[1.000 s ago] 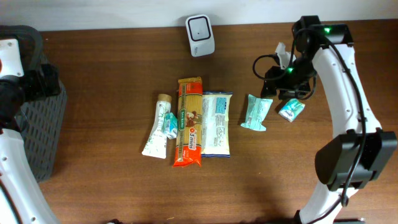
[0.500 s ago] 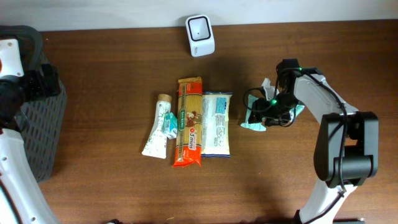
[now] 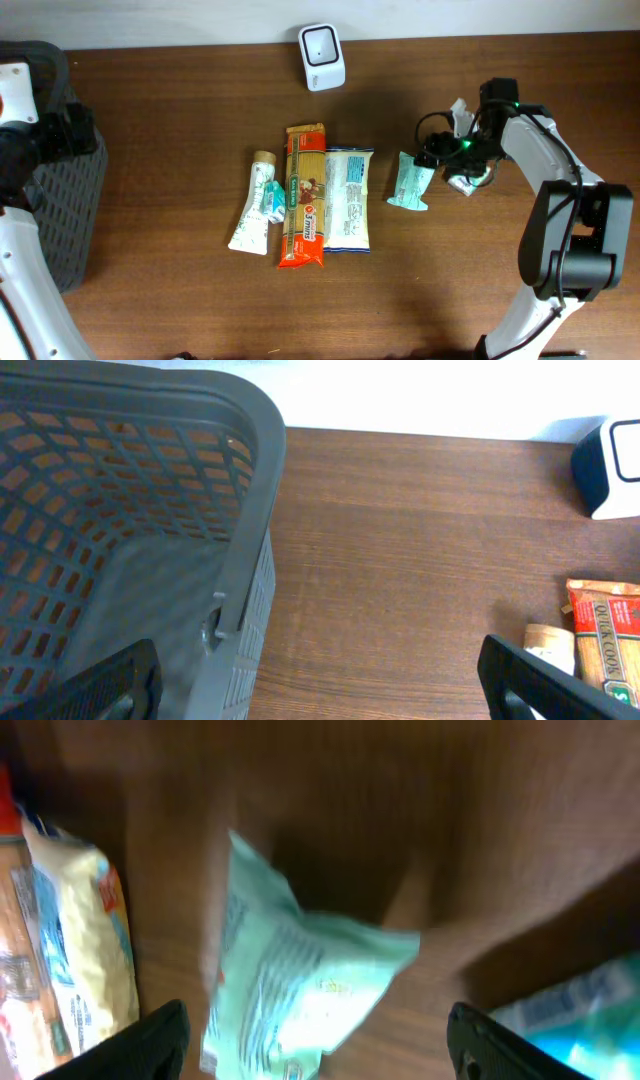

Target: Scan the item barcode

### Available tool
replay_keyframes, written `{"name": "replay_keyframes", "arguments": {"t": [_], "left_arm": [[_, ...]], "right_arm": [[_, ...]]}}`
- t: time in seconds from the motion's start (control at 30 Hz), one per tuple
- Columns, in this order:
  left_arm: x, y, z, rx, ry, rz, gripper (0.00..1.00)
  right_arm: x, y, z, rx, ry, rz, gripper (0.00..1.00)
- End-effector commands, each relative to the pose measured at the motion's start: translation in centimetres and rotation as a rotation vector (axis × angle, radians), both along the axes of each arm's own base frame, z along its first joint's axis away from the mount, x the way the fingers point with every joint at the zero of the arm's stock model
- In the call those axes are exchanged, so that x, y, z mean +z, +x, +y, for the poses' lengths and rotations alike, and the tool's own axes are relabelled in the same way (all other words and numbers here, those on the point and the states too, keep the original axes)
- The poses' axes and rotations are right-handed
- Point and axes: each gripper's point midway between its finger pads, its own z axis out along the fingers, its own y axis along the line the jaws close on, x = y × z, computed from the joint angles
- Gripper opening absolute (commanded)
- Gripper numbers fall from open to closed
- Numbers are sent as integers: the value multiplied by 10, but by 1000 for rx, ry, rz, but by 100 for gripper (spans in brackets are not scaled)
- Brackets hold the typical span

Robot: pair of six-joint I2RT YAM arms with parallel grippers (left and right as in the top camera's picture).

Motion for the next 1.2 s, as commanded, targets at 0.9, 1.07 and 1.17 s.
{"name": "replay_keyframes", "arguments": {"t": [0.9,1.07,1.17], "left_arm": [[7,-1,0,-10,18,-15,99],[7,-1,0,-10,18,-15,99],[7,-1,0,-10,18,-15,99]], "right_arm": [[3,-8,45,63,218,17,4],[70,-7,54,111,201,-151,4],[108,-14,80,208,141,-273,4]]}}
